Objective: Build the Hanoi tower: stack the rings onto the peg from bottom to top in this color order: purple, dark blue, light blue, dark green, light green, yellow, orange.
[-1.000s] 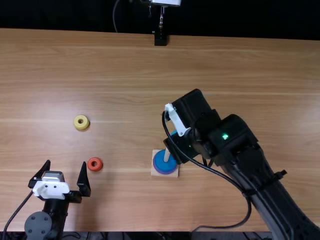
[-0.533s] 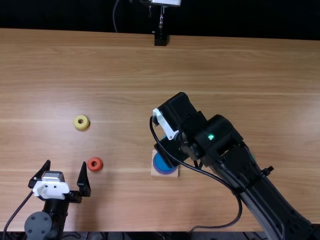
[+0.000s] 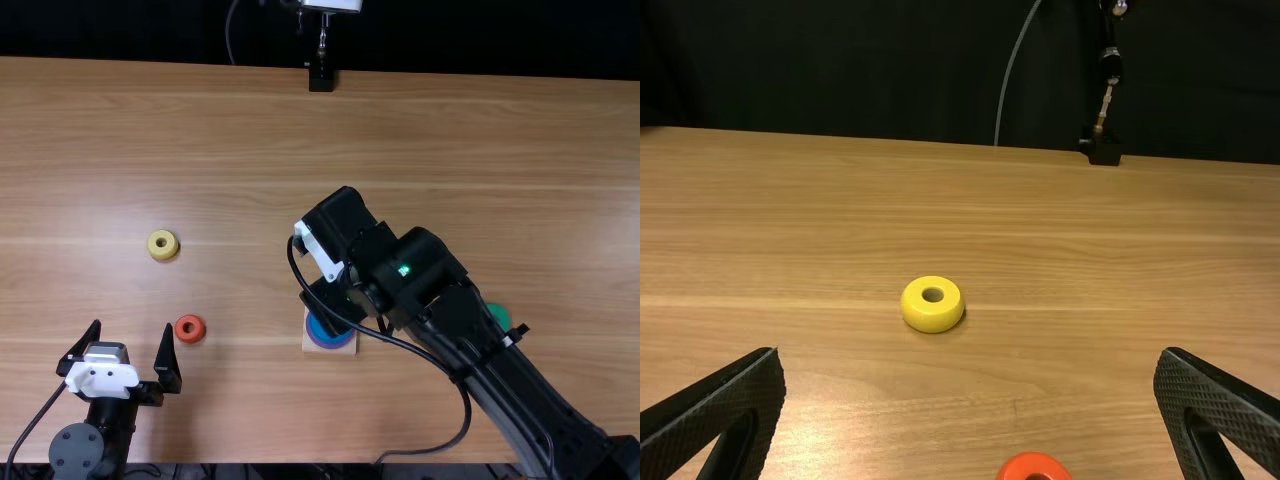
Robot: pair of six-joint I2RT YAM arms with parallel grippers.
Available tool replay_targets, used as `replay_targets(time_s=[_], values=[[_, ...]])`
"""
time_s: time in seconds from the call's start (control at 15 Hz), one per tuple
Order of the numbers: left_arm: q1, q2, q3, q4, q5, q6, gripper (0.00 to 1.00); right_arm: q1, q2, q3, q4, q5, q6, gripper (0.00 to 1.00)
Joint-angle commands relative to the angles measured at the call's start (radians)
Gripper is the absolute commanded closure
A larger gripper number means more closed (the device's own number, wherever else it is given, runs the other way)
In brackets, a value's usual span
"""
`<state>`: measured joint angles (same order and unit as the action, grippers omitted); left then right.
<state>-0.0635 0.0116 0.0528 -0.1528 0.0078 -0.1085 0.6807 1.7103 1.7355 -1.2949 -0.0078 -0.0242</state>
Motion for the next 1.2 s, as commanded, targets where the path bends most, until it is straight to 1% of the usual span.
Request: replay_targets(time_s=[0.0,0.27,0.33,0.4,0.53,0.73,0.8,1.07,1.13], values=[[0.011,-0.012,-0.047,-0.02,0.012,0.004,0.0,0.014,0.025,0.024,0.002,-0.005,0.004,1.0],[0.011,-0.012,-0.047,-0.02,0.012,0.004,0.0,0.013,0.034,0.018,0.003,-0.003,0.002,1.0],[0.011,-0.012,-0.047,-0.02,0.011,0.004,0.0,0.013,0.041,0.024,0.003,-0.001,0.002,0.98],[0.011,-0.012,-0.047,-0.02,0.012,0.004,0.0,0.013,0.048,0.027,0.002,-0.001,0.002,0.69],[0.011,-0.012,-0.047,-0.02,0.012,0.004,0.0,0.013,0.051,0.027,0.0,0.0,0.002,0.0],[0.011,-0.012,-0.047,-0.02,0.012,0.004,0.0,0.011,0.052,0.03,0.013,0.004,0.002,0.0],[0.011,-0.012,-0.047,-0.02,0.012,0.004,0.0,0.013,0.052,0.033,0.014,0.002,0.002,0.0],[0.011,-0.012,-0.047,-0.02,0.012,0.004,0.0,-0.001,0.051,0.108,0.077,0.002,0.006,0.0],[0.011,-0.012,-0.047,-0.02,0.012,0.004,0.0,-0.007,0.049,0.105,0.114,0.002,0.033,0.0]])
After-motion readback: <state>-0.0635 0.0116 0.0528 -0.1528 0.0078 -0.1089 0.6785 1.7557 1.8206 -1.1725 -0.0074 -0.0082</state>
